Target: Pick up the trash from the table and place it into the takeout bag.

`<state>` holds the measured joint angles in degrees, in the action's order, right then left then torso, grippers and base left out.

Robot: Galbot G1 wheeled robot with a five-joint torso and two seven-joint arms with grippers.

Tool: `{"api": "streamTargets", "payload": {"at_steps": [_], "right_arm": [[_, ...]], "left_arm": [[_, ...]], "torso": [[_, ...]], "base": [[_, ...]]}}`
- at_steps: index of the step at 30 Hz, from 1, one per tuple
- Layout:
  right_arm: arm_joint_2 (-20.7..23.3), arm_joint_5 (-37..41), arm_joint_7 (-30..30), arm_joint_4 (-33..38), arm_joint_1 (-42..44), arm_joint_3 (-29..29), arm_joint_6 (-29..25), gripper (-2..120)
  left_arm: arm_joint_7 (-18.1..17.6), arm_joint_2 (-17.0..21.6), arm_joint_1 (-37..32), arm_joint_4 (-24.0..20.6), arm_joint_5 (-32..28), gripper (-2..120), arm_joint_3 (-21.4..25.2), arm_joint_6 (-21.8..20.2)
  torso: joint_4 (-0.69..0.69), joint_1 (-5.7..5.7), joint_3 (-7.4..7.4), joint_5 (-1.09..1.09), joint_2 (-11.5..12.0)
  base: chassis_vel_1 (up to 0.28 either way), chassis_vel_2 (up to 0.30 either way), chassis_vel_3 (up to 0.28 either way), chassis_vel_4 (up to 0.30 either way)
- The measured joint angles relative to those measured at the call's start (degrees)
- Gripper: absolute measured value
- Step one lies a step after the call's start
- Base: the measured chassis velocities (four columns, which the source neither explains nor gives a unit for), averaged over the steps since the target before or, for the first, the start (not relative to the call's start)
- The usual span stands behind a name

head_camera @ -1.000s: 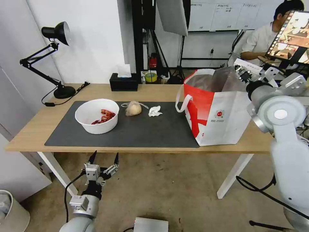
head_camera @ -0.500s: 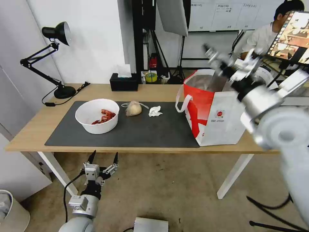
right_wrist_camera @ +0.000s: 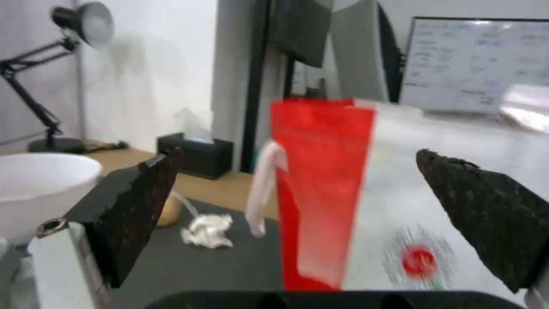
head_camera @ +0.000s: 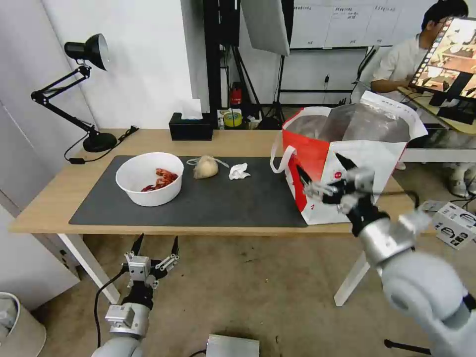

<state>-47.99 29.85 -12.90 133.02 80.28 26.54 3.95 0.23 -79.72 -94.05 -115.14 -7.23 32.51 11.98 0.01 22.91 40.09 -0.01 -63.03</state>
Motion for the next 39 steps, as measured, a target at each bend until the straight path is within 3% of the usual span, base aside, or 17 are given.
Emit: {"api": "streamTargets", "payload": {"at_steps": [5,10,14,25,39], "right_arm": [[-5.9,-8.8,-1.1,-2.6,10.4,-1.4,-9.9,100],[-9.8,-15.7,-1.6,-7.1,15.5,-3.9,-17.0,100],[-11.5,-17.2,-2.6,-10.0,16.7,-5.4,-19.7,100],[-13.7,-18.4,-3.6,-15.6,17.1,-7.4,-22.8,99],[-13.8,-18.5,-3.7,-17.2,16.1,-9.5,-22.9,99]], "left_arm": [[0.0,-0.8,-0.1,0.5,0.1,100,0.1,0.7],[0.0,-1.3,0.0,1.3,0.4,100,0.1,1.2],[0.0,-1.5,0.0,1.6,0.6,100,0.3,1.6],[-0.1,-1.9,-0.6,1.9,1.0,100,0.6,2.4],[-0.1,-2.2,-0.5,2.3,1.1,100,0.8,2.6]], "torso": [[-0.01,0.0,0.0,0.02,0.0],[-0.01,0.0,0.01,0.01,0.0],[-0.01,0.0,0.01,0.01,0.0],[-0.01,0.0,0.01,0.01,0.0],[-0.01,0.0,0.01,0.01,0.0]], "base": [[0.0,0.0,0.0,0.0],[0.0,0.0,0.0,0.0],[0.0,0.0,0.0,0.0],[0.0,0.0,0.0,0.0],[0.0,0.0,0.0,0.0]]}}
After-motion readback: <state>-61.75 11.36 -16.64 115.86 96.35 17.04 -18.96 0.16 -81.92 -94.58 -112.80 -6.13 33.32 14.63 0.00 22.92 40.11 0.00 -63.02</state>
